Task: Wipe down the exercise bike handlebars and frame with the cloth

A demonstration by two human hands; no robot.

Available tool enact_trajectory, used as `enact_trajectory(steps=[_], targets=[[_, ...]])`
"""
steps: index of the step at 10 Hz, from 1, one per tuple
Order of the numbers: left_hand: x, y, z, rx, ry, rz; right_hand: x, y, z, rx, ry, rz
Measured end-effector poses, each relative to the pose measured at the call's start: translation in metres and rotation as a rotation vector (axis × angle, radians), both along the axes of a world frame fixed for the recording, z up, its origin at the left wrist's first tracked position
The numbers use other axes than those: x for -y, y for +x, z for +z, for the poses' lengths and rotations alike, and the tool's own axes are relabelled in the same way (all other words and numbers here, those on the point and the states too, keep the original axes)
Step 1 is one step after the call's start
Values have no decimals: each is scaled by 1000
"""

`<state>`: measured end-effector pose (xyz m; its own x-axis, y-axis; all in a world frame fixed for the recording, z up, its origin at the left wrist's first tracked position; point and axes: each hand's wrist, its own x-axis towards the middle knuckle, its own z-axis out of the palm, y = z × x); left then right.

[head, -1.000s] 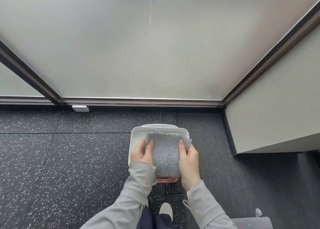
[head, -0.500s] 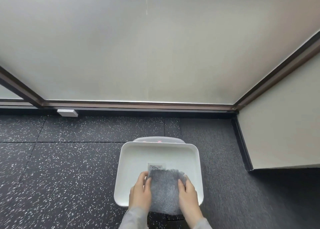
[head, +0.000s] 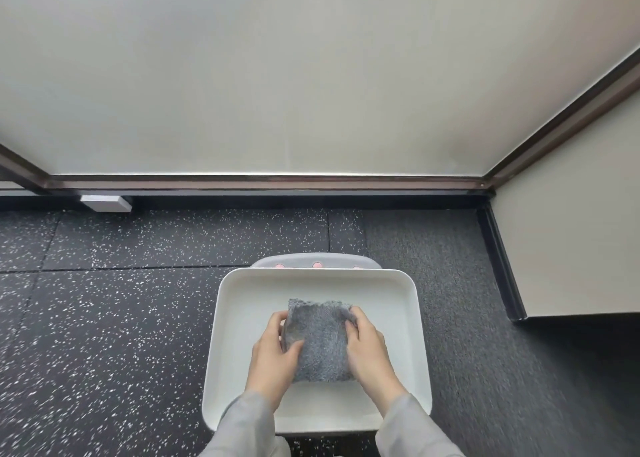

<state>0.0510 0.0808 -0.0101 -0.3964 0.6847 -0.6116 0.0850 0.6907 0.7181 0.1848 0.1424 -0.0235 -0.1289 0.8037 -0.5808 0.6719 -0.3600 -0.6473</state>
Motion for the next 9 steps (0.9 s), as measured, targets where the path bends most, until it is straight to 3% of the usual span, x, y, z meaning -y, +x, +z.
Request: enact_trajectory(steps=[2, 3, 4, 5, 6, 9], targets=[[3, -4, -19, -158, 53, -94, -1, 4, -17, 19, 55, -12], [14, -6, -24, -479, 117, -335, 6, 6, -13, 73, 190, 21], [19, -12, -21, -892, 153, -634, 18, 8, -4, 316, 602, 334], [21, -21, -26, -1048, 245, -929, 25, 8, -3, 426, 645, 783], [21, -28, -31, -1062, 122, -977, 22, 17, -17, 498, 462, 934], [25, -27, -32, -1014, -20, -998, 17, 22, -17, 568, 451, 951]])
